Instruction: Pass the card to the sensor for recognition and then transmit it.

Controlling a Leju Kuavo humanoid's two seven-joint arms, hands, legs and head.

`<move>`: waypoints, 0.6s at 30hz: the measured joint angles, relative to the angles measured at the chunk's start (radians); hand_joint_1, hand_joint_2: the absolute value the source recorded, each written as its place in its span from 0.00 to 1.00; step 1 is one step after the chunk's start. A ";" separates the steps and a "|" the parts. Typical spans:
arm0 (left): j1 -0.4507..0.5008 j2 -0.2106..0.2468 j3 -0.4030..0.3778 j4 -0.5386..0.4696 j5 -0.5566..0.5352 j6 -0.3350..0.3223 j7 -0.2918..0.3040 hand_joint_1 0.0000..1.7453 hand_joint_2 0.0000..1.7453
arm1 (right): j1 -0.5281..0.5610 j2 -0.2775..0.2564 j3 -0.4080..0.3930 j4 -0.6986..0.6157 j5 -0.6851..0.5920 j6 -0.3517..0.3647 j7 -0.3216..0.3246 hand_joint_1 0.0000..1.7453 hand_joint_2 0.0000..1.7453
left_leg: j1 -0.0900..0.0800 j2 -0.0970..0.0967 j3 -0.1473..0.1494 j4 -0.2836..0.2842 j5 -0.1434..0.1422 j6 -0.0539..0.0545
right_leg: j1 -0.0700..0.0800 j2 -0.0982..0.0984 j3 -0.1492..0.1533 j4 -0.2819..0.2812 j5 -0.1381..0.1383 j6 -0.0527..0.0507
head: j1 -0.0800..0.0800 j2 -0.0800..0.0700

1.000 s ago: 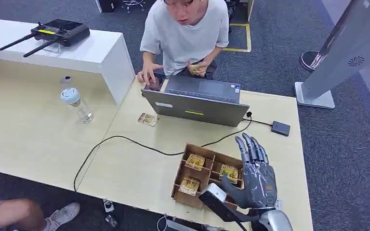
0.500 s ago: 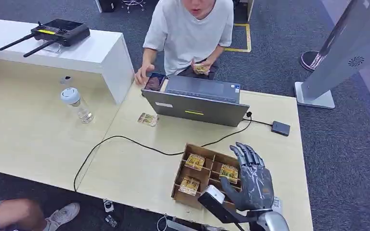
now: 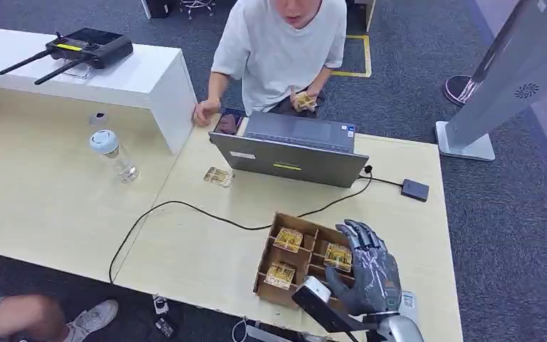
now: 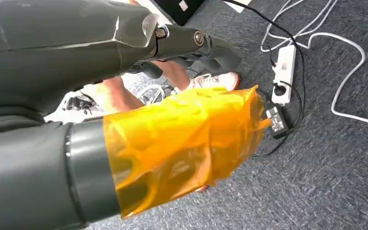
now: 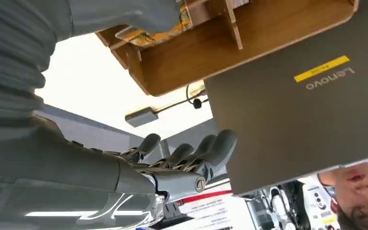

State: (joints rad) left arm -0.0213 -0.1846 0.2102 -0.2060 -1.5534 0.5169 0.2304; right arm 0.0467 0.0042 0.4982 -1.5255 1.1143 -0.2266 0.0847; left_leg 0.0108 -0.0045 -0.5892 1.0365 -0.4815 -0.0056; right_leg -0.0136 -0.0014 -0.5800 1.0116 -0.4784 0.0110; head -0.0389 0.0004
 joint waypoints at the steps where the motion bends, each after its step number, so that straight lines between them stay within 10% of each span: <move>1: 0.000 0.000 0.000 0.000 0.000 0.000 0.000 0.00 0.00 | 0.001 0.000 0.000 0.003 -0.002 0.000 0.003 0.26 1.00 | 0.000 0.000 0.000 0.000 0.000 0.000 | 0.000 0.000 0.000 0.000 0.000 0.000 | 0.000 0.000; 18: 0.000 0.000 0.000 0.000 -0.005 0.000 0.000 0.00 0.00 | 0.001 0.000 0.000 0.046 -0.005 -0.006 0.018 0.26 1.00 | 0.000 0.000 0.000 0.000 0.000 0.000 | 0.000 0.000 0.000 0.000 0.000 0.000 | 0.000 0.000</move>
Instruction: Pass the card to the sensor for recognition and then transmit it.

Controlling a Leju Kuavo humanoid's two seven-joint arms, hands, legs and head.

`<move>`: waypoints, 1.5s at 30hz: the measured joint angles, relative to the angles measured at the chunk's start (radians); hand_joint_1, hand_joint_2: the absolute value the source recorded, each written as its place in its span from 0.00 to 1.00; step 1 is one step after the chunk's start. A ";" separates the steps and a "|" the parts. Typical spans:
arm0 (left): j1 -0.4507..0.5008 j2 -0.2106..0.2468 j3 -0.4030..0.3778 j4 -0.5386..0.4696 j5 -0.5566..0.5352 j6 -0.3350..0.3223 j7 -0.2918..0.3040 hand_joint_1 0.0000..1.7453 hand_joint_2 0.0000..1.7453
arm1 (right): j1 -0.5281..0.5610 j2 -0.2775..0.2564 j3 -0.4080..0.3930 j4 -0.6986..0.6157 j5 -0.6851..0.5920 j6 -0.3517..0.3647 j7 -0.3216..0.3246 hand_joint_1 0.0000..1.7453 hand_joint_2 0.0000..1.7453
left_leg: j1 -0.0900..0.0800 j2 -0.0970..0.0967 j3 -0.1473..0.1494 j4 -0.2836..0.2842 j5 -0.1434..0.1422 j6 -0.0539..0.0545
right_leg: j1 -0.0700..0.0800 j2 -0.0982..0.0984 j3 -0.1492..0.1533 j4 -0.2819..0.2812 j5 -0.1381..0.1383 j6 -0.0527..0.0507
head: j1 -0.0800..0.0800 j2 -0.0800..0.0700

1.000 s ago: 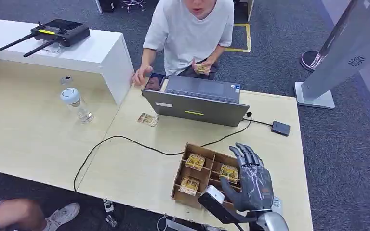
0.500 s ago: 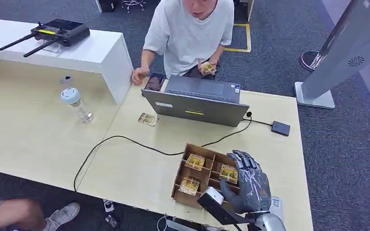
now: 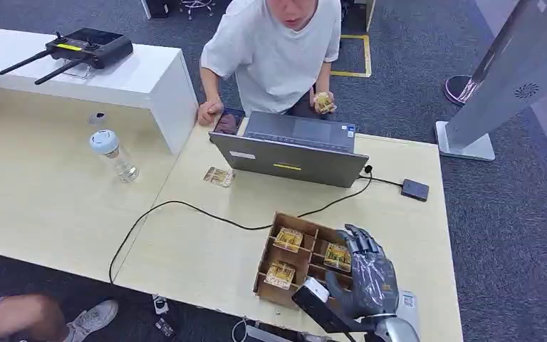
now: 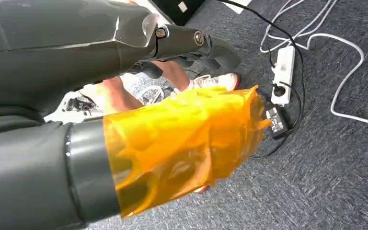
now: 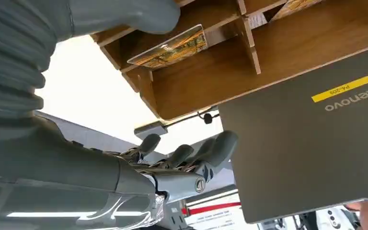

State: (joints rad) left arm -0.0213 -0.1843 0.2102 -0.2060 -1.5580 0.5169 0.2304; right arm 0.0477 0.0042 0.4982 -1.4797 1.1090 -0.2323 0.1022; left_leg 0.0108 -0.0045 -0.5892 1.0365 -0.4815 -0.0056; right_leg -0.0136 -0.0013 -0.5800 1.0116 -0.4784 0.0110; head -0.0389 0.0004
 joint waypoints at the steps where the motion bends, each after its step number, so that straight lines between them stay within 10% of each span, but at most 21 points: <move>1: 0.000 0.000 0.000 0.000 -0.001 0.000 0.000 0.00 0.00 | 0.000 0.000 0.000 0.003 0.000 -0.001 0.000 0.26 1.00 | 0.000 0.000 0.000 0.000 0.000 0.000 | 0.000 0.000 0.000 0.000 0.000 0.000 | 0.000 0.000; 45: 0.000 0.000 0.000 0.000 -0.010 0.000 0.002 0.00 0.00 | -0.001 0.000 -0.003 0.081 0.000 -0.010 0.034 0.36 1.00 | 0.000 0.000 0.000 0.000 0.000 0.000 | 0.000 0.000 0.000 0.000 0.000 0.000 | 0.000 0.000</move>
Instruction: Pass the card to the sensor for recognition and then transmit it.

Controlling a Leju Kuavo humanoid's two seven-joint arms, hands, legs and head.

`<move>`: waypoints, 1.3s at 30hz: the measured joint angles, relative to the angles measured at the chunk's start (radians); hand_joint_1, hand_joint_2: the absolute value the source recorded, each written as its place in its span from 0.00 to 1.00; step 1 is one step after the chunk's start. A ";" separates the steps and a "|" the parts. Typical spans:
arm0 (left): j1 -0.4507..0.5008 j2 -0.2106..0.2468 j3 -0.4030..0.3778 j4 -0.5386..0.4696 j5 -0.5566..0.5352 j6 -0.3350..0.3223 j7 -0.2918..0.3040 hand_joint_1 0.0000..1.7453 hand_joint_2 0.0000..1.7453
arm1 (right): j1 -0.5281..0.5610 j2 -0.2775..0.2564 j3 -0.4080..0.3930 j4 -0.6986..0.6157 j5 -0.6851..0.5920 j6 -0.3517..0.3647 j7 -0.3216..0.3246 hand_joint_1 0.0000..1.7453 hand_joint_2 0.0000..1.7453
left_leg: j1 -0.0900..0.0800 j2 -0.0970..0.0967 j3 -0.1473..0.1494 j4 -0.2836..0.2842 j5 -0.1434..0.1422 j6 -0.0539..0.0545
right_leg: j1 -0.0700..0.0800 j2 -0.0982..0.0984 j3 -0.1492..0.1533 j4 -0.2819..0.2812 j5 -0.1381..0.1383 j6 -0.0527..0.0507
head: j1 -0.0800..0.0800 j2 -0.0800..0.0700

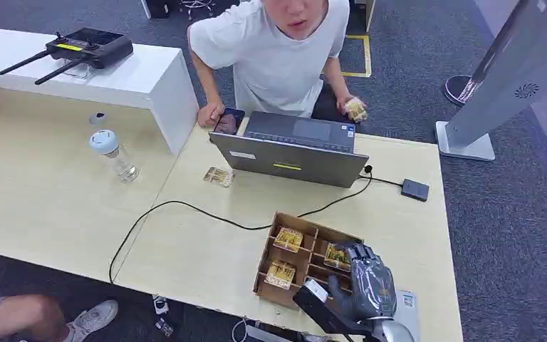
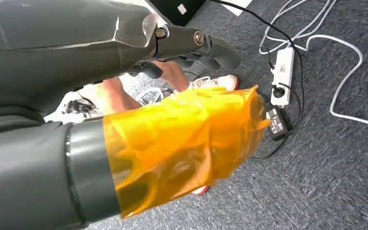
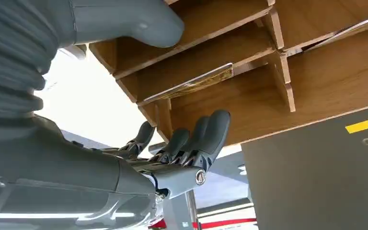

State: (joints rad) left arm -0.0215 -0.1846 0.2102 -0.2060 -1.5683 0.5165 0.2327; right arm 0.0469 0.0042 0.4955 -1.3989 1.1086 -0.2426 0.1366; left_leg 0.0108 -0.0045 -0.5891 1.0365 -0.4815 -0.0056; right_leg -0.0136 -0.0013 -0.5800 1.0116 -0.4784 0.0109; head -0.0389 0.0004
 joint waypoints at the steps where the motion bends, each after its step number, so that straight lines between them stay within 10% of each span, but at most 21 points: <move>1: 0.000 0.000 0.000 0.000 0.000 0.000 0.000 0.00 0.00 | 0.000 0.000 0.000 0.000 0.000 0.000 0.000 0.40 1.00 | 0.000 0.000 0.000 0.000 0.000 0.000 | 0.000 0.000 0.000 0.000 0.000 0.000 | 0.000 0.000; 3: 0.000 0.000 0.000 0.000 0.000 0.000 0.000 0.00 0.00 | 0.000 0.000 0.000 0.000 0.000 0.000 0.000 0.71 1.00 | 0.000 0.000 0.000 0.000 0.000 0.000 | 0.000 0.000 0.000 0.000 0.000 0.000 | 0.000 0.000; 16: 0.000 0.000 0.000 0.000 0.000 0.000 0.000 0.00 0.00 | -0.011 0.000 0.000 0.007 0.002 -0.016 -0.001 1.00 1.00 | 0.000 0.000 0.000 0.000 0.000 0.000 | 0.000 0.000 0.000 0.000 0.000 0.000 | 0.000 0.000; 39: 0.000 0.000 0.000 0.000 0.005 0.000 0.000 0.00 0.00 | -0.010 0.000 -0.001 -0.045 0.022 -0.061 -0.039 1.00 1.00 | 0.000 0.000 0.000 0.000 0.000 0.000 | 0.000 0.000 0.000 0.000 0.000 0.000 | 0.000 0.000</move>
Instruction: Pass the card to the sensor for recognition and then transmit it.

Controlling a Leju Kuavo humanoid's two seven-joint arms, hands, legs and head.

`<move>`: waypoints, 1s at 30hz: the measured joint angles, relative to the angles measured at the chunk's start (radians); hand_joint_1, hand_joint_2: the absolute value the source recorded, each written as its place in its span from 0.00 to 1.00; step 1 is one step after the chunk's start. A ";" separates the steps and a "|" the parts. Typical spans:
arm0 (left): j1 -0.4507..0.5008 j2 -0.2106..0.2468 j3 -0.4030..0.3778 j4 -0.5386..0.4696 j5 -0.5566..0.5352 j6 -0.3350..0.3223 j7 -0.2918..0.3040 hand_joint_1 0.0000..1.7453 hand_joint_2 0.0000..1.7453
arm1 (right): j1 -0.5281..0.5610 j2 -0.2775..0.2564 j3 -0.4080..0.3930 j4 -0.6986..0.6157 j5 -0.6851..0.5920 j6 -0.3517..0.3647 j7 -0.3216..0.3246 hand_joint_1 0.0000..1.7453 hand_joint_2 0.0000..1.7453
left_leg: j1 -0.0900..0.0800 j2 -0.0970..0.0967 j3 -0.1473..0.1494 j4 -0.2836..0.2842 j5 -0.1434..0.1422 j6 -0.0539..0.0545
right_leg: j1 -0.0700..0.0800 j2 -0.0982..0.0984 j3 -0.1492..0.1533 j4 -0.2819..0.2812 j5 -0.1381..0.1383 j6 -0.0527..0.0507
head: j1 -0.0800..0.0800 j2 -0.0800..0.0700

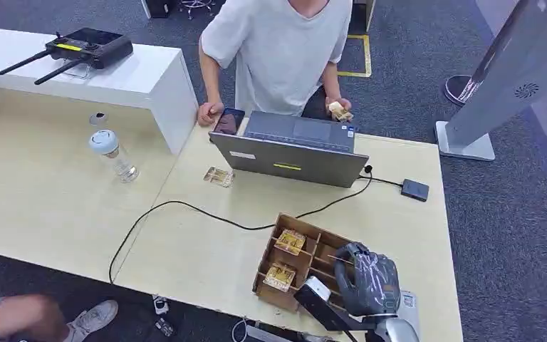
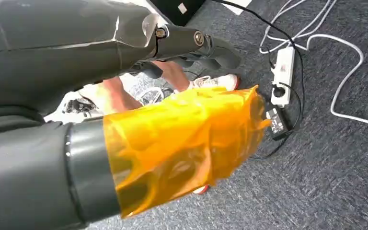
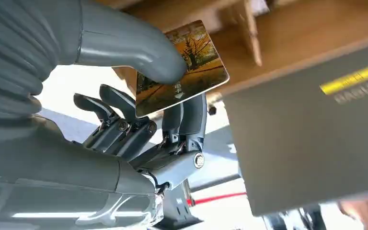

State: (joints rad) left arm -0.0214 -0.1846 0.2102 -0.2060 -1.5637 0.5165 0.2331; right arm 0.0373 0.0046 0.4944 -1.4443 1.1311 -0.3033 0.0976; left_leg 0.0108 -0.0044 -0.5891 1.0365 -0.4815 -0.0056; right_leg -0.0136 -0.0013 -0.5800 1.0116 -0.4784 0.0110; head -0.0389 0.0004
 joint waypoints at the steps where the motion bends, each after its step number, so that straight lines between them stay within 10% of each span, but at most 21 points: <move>1: 0.000 0.000 0.000 0.000 0.001 0.000 0.000 0.00 0.00 | 0.000 0.000 0.000 -0.012 0.001 -0.003 -0.002 1.00 1.00 | 0.000 0.000 0.000 0.000 0.000 0.000 | 0.000 0.000 0.000 0.000 0.000 0.000 | 0.000 0.000; 30: 0.001 0.000 0.006 0.000 -0.002 0.012 -0.017 0.00 0.00 | -0.024 0.005 0.000 -0.260 -0.024 -0.006 -0.088 1.00 1.00 | 0.000 0.000 0.000 0.000 0.000 0.000 | 0.000 0.000 0.000 0.000 0.000 0.000 | 0.000 0.000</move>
State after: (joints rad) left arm -0.0202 -0.1846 0.2167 -0.2060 -1.5659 0.5287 0.2163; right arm 0.0135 0.0095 0.4948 -1.7041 1.1074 -0.3090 0.0095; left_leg 0.0108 -0.0044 -0.5894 1.0365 -0.4815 -0.0056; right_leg -0.0136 -0.0013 -0.5799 1.0117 -0.4784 0.0109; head -0.0389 0.0004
